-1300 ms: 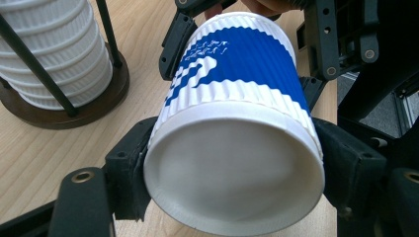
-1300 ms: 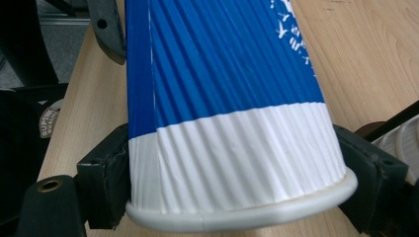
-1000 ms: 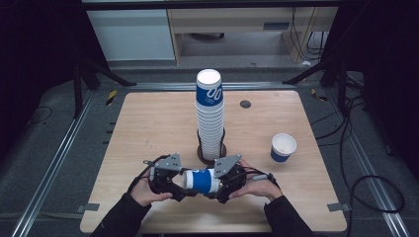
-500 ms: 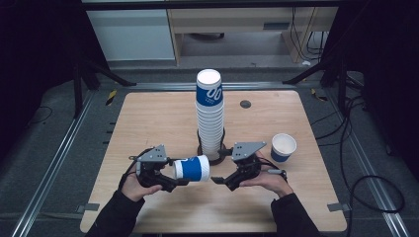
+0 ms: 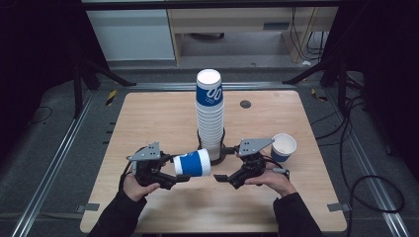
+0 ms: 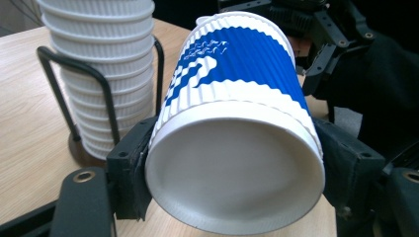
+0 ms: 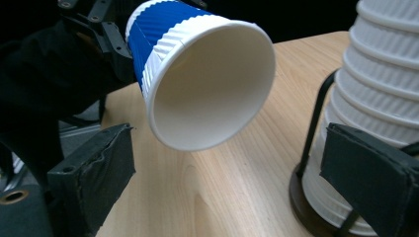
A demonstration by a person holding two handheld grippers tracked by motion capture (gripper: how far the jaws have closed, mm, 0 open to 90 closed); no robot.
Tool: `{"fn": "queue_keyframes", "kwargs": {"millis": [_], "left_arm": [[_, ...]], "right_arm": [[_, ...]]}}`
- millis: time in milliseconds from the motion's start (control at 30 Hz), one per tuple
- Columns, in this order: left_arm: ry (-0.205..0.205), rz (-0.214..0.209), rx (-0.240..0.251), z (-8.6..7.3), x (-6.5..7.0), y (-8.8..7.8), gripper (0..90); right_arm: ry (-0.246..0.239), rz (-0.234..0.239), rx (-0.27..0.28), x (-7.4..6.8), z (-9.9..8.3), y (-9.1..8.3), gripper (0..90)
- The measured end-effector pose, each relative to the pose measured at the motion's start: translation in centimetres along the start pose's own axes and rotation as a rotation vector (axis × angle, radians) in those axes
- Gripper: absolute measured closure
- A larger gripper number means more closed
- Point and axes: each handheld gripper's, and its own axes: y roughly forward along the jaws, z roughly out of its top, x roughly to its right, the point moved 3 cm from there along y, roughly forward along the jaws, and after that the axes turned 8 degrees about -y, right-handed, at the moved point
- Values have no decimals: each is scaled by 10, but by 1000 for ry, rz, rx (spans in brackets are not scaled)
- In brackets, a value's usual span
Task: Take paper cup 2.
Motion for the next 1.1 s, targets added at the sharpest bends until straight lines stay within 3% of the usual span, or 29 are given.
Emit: {"fn": "queue_keyframes", "kwargs": {"millis": [600, 1100], "left_arm": [[19, -109, -2, -1, 17, 14, 256], [22, -127, -27, -3, 19, 19, 256]], "right_arm": [[12, 136, 61, -12, 4, 11, 74], [24, 191, 79, -15, 1, 18, 136]]}}
